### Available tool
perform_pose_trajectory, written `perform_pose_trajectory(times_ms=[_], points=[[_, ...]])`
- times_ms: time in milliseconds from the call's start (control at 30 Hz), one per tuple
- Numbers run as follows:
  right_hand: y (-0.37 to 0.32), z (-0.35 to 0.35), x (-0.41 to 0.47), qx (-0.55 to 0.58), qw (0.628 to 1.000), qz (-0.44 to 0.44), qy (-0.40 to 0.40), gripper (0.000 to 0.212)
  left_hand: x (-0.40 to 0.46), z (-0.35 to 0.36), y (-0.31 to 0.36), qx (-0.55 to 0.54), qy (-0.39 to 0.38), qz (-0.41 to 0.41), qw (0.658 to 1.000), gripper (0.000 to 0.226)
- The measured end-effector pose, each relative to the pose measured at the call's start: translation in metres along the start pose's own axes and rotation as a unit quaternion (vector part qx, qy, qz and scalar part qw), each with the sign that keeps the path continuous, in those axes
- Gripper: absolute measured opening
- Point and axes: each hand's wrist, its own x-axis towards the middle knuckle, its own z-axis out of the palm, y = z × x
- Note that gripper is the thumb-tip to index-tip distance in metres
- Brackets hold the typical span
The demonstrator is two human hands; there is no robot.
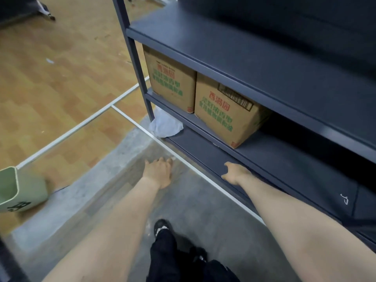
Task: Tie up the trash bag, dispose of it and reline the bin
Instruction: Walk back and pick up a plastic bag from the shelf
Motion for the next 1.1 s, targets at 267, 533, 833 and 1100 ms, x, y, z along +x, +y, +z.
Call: perform_pose_trajectory(times_ms=[267, 533, 833, 1100], points=[[-0.032, 0.026, 0.087, 0.034, 0.999, 0.035, -0.016, 0.064, 0.106, 0.014, -0.05, 0.035, 0.012, 0.041, 0.998, 0.038], [-0.024, 0.066, 0.188, 0.035, 0.998, 0.046, -0.012, 0.054, 0.213, 0.073, -0.043, 0.057, 0.007, 0.046, 0.997, 0.037], [0.01, 0.132, 0.342, 0.067, 0.997, 0.046, -0.007, 0.061, 0.343, 0.169, -0.001, 0.108, 0.068, 0.094, 0.987, 0.042], [0.05, 0.172, 0.47, 0.082, 0.994, 0.028, 0.069, 0.057, 0.458, 0.257, 0.017, 0.128, 0.115, 0.079, 0.982, 0.041]])
